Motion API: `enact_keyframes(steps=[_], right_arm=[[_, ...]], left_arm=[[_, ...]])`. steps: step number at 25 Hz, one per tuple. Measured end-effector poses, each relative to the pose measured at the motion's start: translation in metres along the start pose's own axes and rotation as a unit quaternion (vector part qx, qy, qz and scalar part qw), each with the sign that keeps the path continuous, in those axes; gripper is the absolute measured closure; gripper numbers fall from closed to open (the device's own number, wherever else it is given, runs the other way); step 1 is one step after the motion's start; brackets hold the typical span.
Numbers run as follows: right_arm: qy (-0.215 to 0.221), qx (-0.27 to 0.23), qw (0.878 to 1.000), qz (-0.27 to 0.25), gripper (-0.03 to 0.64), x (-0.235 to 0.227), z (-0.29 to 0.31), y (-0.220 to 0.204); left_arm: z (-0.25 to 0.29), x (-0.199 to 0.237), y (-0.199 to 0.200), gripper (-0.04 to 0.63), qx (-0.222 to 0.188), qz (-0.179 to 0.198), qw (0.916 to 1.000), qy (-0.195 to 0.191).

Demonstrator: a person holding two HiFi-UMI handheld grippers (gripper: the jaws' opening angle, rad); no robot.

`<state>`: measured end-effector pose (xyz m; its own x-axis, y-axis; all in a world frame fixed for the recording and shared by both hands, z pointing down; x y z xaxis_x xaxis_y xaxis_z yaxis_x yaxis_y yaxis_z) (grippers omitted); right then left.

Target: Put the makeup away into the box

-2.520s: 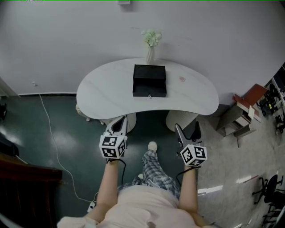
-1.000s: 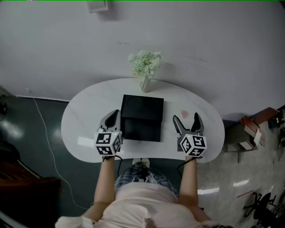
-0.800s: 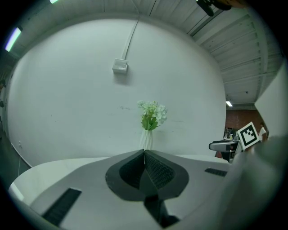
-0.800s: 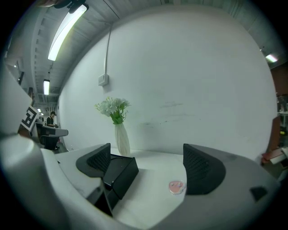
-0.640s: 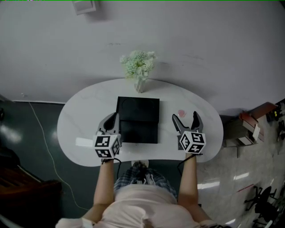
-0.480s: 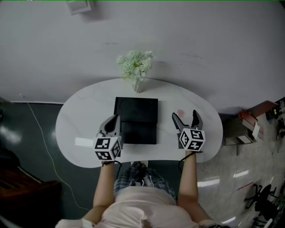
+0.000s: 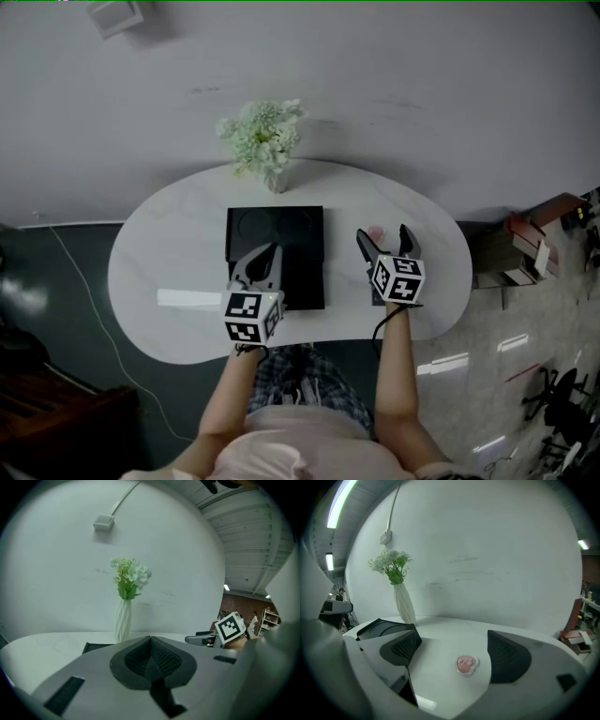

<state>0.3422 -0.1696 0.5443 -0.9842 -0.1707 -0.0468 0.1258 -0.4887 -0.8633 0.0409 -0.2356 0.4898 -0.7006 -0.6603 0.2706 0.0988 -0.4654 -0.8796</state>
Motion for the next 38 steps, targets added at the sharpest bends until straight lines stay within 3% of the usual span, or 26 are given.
enact_keyframes(steps=[9, 13, 21, 26, 38], right_arm=[[-0.015, 0.069, 0.997, 0.000, 0.143, -0.008, 0.030, -0.022], [-0.024, 0.097, 0.995, 0.009, 0.215, -0.012, 0.041, -0.034], [-0.029, 0.145, 0.989, 0.023, 0.219, -0.018, 0.061, -0.051], [-0.032, 0.159, 0.987, 0.020, 0.234, -0.019, 0.066, -0.054], [-0.044, 0.168, 0.985, -0.002, 0.350, -0.018, 0.066, -0.053]], left_arm=[[0.053, -0.033, -0.008, 0.569, 0.048, -0.002, 0.9980, -0.040], [0.057, -0.037, -0.012, 0.569, 0.062, -0.001, 0.9969, -0.049], [0.059, -0.036, -0.015, 0.569, 0.069, 0.000, 0.9963, -0.051], [0.059, -0.033, -0.015, 0.569, 0.069, -0.002, 0.9964, -0.048], [0.056, -0.032, -0.016, 0.569, 0.069, -0.004, 0.9966, -0.045]])
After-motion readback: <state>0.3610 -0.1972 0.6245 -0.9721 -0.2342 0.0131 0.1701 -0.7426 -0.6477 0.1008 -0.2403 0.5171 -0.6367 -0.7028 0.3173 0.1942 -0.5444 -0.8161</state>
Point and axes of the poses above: the fingertips, and each gripper's own axes: z forward along the fingers, x to its left, y out of its top, the point moved 10 cm from there along -z, backward along the fingers, and after that the axes turned 4 degrees about -z, right-handed, at the moved point
